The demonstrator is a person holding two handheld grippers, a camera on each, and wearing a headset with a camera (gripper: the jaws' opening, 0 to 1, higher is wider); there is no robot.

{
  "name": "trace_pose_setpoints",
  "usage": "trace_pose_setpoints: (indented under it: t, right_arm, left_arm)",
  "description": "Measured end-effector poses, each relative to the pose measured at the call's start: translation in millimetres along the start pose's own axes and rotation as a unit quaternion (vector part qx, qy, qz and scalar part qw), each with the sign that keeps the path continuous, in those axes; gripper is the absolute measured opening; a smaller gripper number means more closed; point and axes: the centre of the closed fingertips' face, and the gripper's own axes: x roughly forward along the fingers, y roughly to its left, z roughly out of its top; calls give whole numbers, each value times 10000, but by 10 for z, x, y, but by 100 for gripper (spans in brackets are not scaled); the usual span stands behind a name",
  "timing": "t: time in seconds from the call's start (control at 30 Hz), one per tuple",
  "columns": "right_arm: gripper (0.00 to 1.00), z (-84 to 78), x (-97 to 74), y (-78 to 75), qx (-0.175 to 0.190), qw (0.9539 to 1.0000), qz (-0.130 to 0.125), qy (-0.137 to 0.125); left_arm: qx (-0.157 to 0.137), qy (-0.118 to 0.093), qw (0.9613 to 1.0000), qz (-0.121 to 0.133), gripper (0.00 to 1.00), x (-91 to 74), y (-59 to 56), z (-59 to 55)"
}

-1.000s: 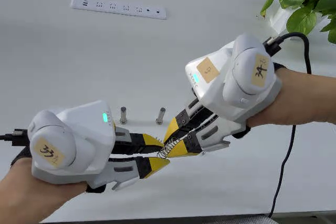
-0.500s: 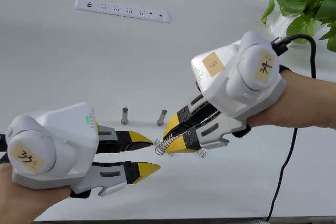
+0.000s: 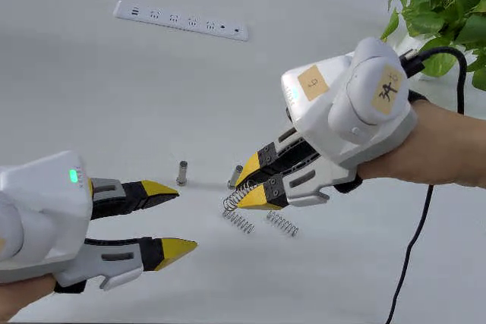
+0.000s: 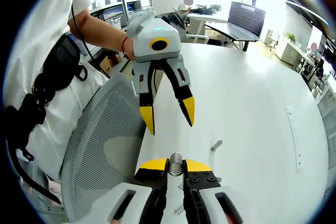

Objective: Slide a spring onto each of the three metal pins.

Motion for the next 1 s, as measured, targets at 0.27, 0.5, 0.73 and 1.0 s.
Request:
trace_pose_setpoints:
  t: [0.27,0.5,0.73,1.0]
  right_arm:
    - [7,92,11,-179,-105,9997,-167,108]
    - [7,168,82,-369,-165,9992,-268,226]
    - [7,216,236,-555,-216,9984,-328,396]
    - [7,185,413,-765,-274,9966,-398,669]
  left_arm:
    - [-53,-78,9997,246,52,-98,136,-49]
    - [-123,-209,9992,303,65,-121,173,-87]
    - [-202,-435,9983,345,79,-120,201,-101]
    - [-258,-643,9971,300,91,-105,212,-113]
